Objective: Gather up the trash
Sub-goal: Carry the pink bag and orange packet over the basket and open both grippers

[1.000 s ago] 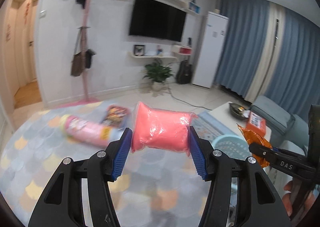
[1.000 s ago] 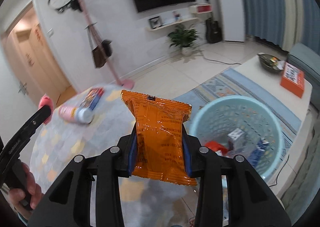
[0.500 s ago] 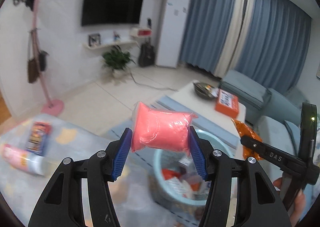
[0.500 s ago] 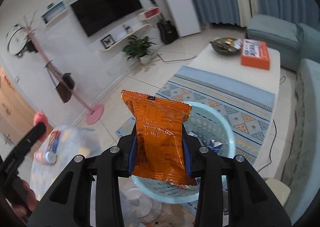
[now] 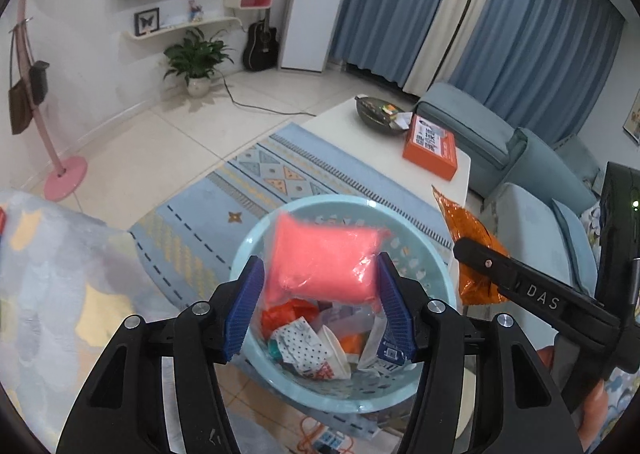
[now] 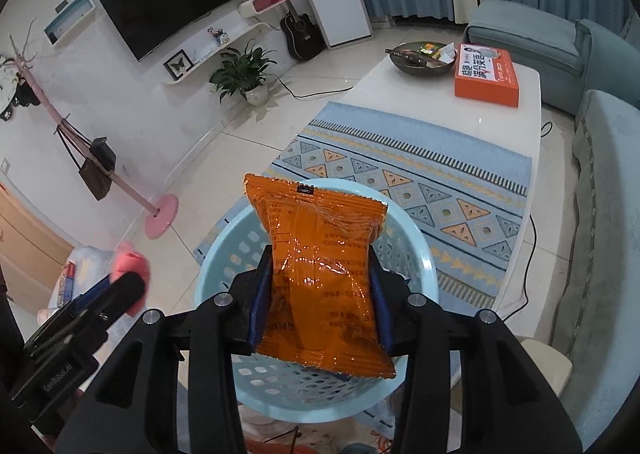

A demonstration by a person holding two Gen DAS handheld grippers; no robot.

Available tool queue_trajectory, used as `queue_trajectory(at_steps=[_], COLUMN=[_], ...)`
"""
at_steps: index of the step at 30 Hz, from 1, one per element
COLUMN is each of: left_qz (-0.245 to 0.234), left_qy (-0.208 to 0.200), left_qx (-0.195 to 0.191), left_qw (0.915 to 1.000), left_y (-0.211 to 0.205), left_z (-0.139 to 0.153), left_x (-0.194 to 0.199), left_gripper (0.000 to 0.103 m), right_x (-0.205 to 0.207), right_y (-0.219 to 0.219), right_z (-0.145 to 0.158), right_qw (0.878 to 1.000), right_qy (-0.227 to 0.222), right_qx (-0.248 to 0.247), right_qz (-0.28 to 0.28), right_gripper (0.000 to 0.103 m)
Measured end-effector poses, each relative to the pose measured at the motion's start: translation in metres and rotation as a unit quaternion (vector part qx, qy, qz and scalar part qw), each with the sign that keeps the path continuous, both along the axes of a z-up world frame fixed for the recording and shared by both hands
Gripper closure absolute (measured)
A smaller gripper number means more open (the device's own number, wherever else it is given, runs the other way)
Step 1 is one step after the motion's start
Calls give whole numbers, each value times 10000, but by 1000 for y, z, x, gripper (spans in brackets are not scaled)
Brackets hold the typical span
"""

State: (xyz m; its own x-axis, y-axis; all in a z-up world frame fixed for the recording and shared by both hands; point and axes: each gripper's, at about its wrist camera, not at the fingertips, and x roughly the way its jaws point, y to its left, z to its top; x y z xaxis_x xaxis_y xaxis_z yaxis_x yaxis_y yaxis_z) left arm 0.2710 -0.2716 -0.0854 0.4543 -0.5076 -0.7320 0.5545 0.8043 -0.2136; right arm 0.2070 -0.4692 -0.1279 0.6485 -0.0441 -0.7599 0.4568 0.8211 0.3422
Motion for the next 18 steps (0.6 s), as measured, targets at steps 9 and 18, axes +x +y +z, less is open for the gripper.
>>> queue_trajectory(at_steps=[9,18], left_qz=[156,329], left_qy=[-62,-250], left_qx=[-14,-118], left_qw=[9999,9991], left_y=[2,28], left_z=[8,26], left_x=[1,-8], left_gripper=[26,26], right_x=[5,4], right_y=[1,9], right_z=[-1,6], right_qw=[10000,10000], right_qy=[23,-69], right_qx=[-77,-27], right_qz=[26,65], right_gripper=[48,38])
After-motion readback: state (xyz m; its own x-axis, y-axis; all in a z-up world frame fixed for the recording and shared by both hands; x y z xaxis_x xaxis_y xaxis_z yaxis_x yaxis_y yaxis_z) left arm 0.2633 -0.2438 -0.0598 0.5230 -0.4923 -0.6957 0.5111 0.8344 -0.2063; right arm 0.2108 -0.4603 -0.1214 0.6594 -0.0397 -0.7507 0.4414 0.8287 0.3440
